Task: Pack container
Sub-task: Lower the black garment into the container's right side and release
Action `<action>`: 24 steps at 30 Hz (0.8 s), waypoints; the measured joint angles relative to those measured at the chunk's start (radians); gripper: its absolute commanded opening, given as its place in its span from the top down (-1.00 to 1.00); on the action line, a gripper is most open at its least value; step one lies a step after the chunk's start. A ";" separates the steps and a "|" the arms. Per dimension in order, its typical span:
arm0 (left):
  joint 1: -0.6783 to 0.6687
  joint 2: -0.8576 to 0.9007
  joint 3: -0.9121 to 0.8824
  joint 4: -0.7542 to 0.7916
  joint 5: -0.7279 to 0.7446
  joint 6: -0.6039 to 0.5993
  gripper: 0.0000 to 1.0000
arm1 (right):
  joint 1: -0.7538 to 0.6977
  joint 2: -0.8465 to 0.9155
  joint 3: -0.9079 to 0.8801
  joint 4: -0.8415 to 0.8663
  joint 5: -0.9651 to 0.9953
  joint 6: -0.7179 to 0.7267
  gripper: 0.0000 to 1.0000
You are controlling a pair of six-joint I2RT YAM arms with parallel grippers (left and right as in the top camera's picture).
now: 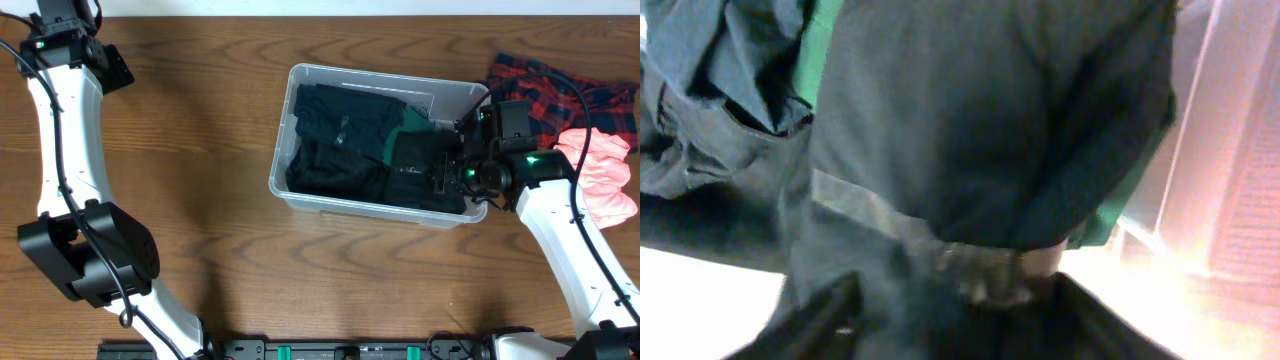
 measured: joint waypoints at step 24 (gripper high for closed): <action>0.000 0.000 0.000 0.000 0.000 0.000 -0.96 | -0.046 0.000 0.081 0.066 0.108 -0.168 0.37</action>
